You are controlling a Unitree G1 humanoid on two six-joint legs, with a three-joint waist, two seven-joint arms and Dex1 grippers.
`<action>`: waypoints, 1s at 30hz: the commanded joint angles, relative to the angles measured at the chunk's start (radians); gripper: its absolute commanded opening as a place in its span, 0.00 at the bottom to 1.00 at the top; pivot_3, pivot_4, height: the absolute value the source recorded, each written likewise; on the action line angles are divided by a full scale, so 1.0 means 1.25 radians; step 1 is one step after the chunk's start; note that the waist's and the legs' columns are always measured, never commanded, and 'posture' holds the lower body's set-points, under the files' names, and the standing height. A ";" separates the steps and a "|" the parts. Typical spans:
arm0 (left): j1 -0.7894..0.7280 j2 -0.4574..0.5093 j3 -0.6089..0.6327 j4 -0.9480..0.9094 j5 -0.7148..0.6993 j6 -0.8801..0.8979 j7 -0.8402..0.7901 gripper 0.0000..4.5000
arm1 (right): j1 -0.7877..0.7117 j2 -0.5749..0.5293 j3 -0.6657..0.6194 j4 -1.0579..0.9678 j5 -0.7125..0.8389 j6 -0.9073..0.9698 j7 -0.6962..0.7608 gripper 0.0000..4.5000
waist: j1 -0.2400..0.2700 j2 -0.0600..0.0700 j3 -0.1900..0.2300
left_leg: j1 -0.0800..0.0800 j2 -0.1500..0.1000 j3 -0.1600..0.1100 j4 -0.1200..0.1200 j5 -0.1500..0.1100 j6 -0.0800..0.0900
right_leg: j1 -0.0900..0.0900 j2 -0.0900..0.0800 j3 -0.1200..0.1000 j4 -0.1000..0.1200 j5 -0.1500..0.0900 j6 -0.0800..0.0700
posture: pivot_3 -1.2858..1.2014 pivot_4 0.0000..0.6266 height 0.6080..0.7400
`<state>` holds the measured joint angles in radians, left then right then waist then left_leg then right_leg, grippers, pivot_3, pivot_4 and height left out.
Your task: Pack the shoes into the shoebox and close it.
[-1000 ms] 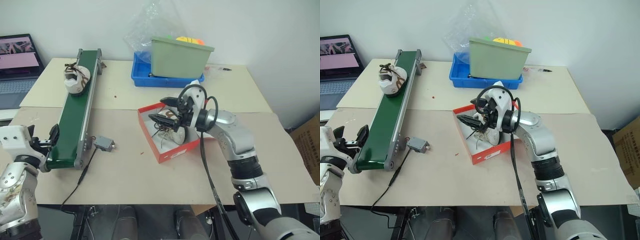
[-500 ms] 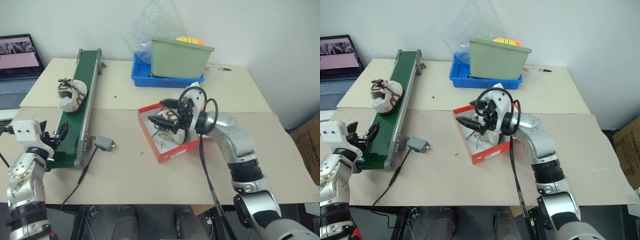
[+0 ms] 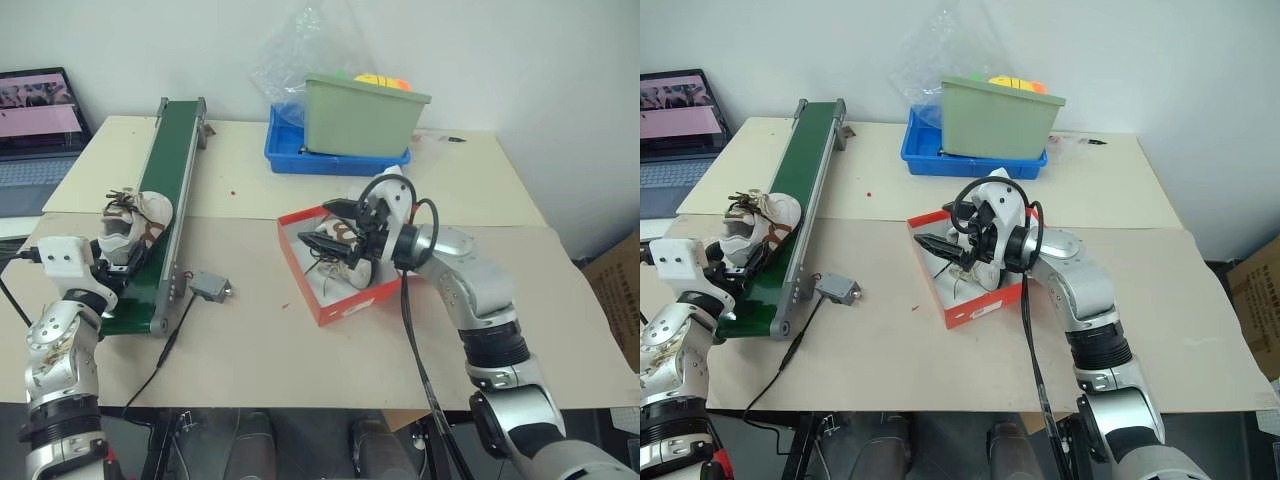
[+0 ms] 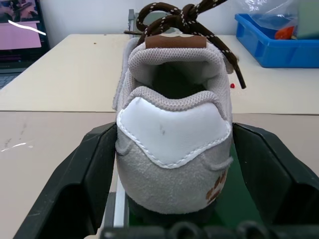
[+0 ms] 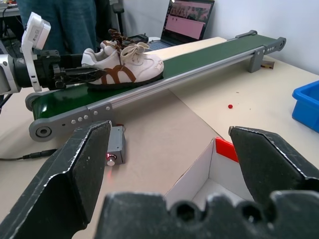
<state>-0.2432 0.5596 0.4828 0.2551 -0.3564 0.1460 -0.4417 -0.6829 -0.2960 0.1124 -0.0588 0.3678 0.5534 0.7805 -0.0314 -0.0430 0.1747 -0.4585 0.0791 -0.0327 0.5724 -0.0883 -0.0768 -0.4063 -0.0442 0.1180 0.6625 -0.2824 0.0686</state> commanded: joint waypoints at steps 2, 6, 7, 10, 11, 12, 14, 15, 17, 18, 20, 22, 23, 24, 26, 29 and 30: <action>-0.026 -0.011 -0.003 -0.004 -0.026 0.000 -0.011 0.63 | -0.011 -0.012 -0.004 -0.031 0.001 -0.007 -0.004 1.00 | 0.007 0.000 0.000 | 0.000 0.000 0.000 0.000 0.000 0.000 | 0.000 0.000 0.000 0.000 0.000 0.000 | 0.52 0.24 1.00; -0.031 -0.020 -0.010 -0.022 -0.032 0.012 -0.010 0.33 | -0.012 -0.016 -0.003 -0.032 -0.001 -0.007 -0.006 1.00 | 0.012 0.000 0.000 | 0.001 0.000 0.000 0.000 0.000 0.000 | 0.000 0.000 0.000 0.000 0.000 0.000 | 0.52 0.24 1.00; -0.034 -0.023 -0.014 -0.035 -0.037 0.021 -0.006 0.28 | -0.012 -0.017 -0.004 -0.033 -0.001 -0.006 -0.006 1.00 | 0.013 0.000 0.000 | 0.001 0.000 0.000 0.000 0.000 0.000 | 0.000 0.000 0.000 0.000 0.000 0.000 | 0.52 0.24 1.00; -0.052 -0.041 -0.027 -0.116 -0.059 0.050 0.017 0.24 | -0.014 -0.013 -0.016 -0.033 0.016 0.011 -0.012 1.00 | 0.016 0.000 0.000 | 0.000 0.000 0.000 0.000 0.000 0.000 | 0.000 0.000 0.000 0.000 0.000 0.000 | 0.52 0.24 1.00; -0.061 -0.049 -0.030 -0.145 -0.068 0.064 0.026 0.24 | -0.015 -0.010 -0.025 -0.032 0.027 0.021 -0.017 1.00 | 0.016 0.000 0.000 | 0.000 0.000 0.000 0.000 0.000 0.000 | 0.000 0.000 0.000 0.000 0.000 0.000 | 0.52 0.24 1.00; -0.076 -0.060 -0.046 -0.191 -0.077 0.085 0.038 0.24 | -0.021 -0.008 -0.040 -0.026 0.045 0.050 -0.027 1.00 | 0.016 0.000 0.000 | 0.000 0.000 0.000 0.001 0.000 0.000 | 0.001 0.000 0.000 0.000 0.000 0.000 | 0.52 0.24 1.00; -0.104 -0.081 -0.085 -0.280 -0.097 0.127 0.054 0.24 | -0.041 0.002 -0.077 0.001 0.077 0.123 -0.068 1.00 | 0.016 0.000 0.000 | 0.000 0.000 0.000 0.001 0.000 0.000 | 0.001 0.000 0.000 0.000 0.000 0.000 | 0.52 0.24 1.00; -0.115 -0.089 -0.104 -0.311 -0.097 0.141 0.061 0.24 | -0.056 0.012 -0.104 0.021 0.094 0.159 -0.099 1.00 | 0.015 0.000 0.000 | 0.000 0.000 0.000 0.001 0.000 0.000 | 0.001 0.000 0.000 0.001 0.000 0.000 | 0.52 0.24 1.00; -0.145 -0.121 -0.127 -0.361 -0.114 0.177 0.093 0.24 | -0.099 0.060 -0.204 0.077 0.169 0.259 -0.194 1.00 | 0.013 0.000 0.000 | 0.000 0.000 0.000 0.001 0.000 0.000 | 0.001 0.000 0.000 0.001 0.000 0.000 | 0.52 0.24 1.00; -0.154 -0.131 -0.144 -0.383 -0.116 0.189 0.099 0.24 | -0.115 0.074 -0.236 0.098 0.189 0.291 -0.225 1.00 | 0.013 0.000 0.000 | 0.000 0.000 0.000 0.002 0.000 0.000 | 0.001 0.000 0.000 0.001 0.000 0.000 | 0.52 0.24 1.00; -0.178 -0.164 -0.186 -0.431 -0.123 0.219 0.120 0.24 | -0.152 0.108 -0.320 0.146 0.248 0.355 -0.299 1.00 | 0.007 0.000 0.000 | 0.000 0.000 0.000 0.002 0.000 0.000 | 0.001 0.000 0.000 0.001 0.000 0.000 | 0.52 0.24 1.00; -0.192 -0.191 -0.216 -0.461 -0.133 0.240 0.132 0.24 | -0.181 0.136 -0.389 0.178 0.295 0.394 -0.365 1.00 | 0.004 0.000 0.000 | 0.000 0.000 0.000 0.001 0.000 0.000 | 0.001 0.000 0.000 0.001 0.000 0.000 | 0.52 0.24 1.00; -0.195 -0.201 -0.226 -0.470 -0.138 0.246 0.134 0.24 | -0.192 0.147 -0.413 0.188 0.310 0.403 -0.389 1.00 | 0.002 0.000 0.000 | 0.000 0.000 0.000 0.001 0.000 0.000 | 0.001 0.000 0.000 0.001 0.000 0.000 | 0.52 0.24 1.00; -0.196 -0.206 -0.239 -0.478 -0.140 0.253 0.131 0.24 | -0.200 0.155 -0.430 0.194 0.323 0.407 -0.406 1.00 | 0.000 0.000 0.000 | 0.000 0.000 0.000 0.001 0.000 0.001 | 0.001 0.000 0.000 0.001 0.000 0.000 | 0.52 0.24 1.00; -0.197 -0.212 -0.269 -0.491 -0.135 0.262 0.120 0.24 | -0.215 0.171 -0.463 0.206 0.353 0.416 -0.442 1.00 | -0.005 0.000 0.000 | 0.000 0.000 0.000 0.001 0.000 0.001 | 0.001 0.000 0.000 0.001 0.000 0.000 | 0.52 0.24 1.00; -0.203 -0.244 -0.301 -0.494 -0.144 0.271 0.118 0.24 | -0.227 0.176 -0.459 0.202 0.368 0.424 -0.457 1.00 | -0.009 0.000 0.000 | 0.000 0.000 0.000 0.001 0.000 0.001 | 0.001 0.000 0.000 0.001 0.000 0.000 | 0.52 0.24 1.00; -0.201 -0.256 -0.311 -0.483 -0.141 0.264 0.113 0.24 | -0.224 0.171 -0.441 0.196 0.358 0.421 -0.454 1.00 | -0.009 0.000 0.000 | 0.000 0.000 0.000 0.001 0.000 0.001 | 0.001 0.000 0.000 0.001 0.000 0.000 | 0.52 0.24 1.00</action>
<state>-0.4712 0.2495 0.1134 -0.3108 -0.5161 0.4941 -0.2855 -0.9394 -0.0743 -0.4525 0.2240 0.7970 1.0795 0.2109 -0.0427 -0.0431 0.1747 -0.4588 0.0786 -0.0332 0.5741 -0.0884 -0.0759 -0.4053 -0.0441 0.1185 0.6637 -0.2822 0.0687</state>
